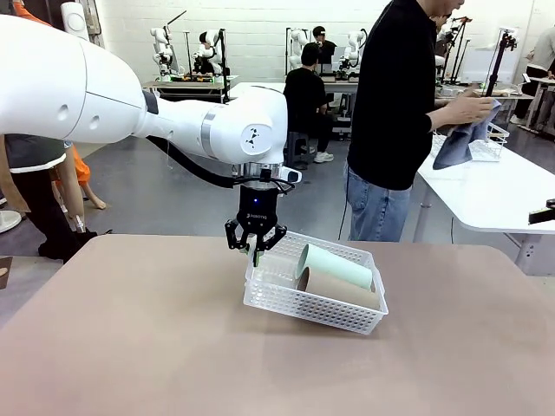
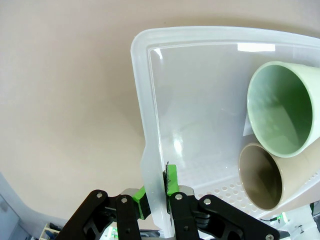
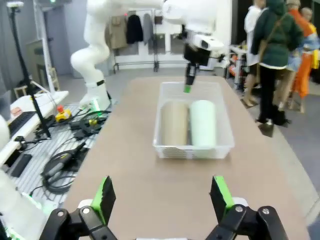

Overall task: Clean and organize the cups into the basket.
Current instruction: Pick up the Reusable plastic cup from the right side of the table and stack it inside the Organizing basket in the center of the table.

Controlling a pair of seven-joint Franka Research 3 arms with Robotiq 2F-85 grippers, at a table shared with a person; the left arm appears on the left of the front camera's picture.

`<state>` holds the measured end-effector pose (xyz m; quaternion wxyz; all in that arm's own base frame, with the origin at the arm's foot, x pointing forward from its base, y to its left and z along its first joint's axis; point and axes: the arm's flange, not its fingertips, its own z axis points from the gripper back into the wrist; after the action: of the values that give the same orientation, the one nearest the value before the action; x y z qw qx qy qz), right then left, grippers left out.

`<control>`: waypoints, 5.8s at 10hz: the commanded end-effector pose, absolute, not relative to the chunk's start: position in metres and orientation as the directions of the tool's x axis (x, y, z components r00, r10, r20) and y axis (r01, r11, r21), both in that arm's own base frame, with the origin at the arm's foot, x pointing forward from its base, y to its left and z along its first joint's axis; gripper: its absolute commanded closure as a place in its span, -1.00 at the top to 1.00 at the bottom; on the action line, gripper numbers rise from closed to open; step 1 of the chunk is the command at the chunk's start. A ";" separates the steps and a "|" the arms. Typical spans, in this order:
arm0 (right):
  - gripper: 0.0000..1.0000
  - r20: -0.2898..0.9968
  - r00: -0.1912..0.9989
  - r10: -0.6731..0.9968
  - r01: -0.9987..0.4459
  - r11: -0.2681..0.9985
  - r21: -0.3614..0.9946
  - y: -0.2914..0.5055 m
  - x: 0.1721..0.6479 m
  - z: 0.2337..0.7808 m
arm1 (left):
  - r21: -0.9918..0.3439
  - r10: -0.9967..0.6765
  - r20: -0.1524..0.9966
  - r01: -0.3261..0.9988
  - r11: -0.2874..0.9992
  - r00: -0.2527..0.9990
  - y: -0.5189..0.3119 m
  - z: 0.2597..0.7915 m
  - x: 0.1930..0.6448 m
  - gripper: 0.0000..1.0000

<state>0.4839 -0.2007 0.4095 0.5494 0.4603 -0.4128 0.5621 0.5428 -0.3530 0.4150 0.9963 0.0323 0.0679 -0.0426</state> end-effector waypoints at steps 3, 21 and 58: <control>1.00 0.959 0.147 0.241 -0.989 0.043 0.141 -0.208 0.511 0.408 | 0.059 -0.080 -0.137 0.089 0.994 0.987 -0.352 0.416 0.542 -1.00; 1.00 0.973 0.047 0.227 -0.999 -0.002 0.049 -0.214 0.495 0.402 | 0.059 -0.080 -0.137 0.089 0.994 0.987 -0.352 0.416 0.542 -1.00; 1.00 0.928 0.034 0.372 -0.964 -0.234 0.129 -0.076 0.546 0.252 | 0.059 -0.080 -0.137 0.089 0.994 0.987 -0.352 0.416 0.542 -1.00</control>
<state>0.5410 -0.0792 0.2538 0.5336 0.4776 -0.3145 0.6232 0.5428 -0.3531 0.4150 0.9963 0.0323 0.0679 -0.0426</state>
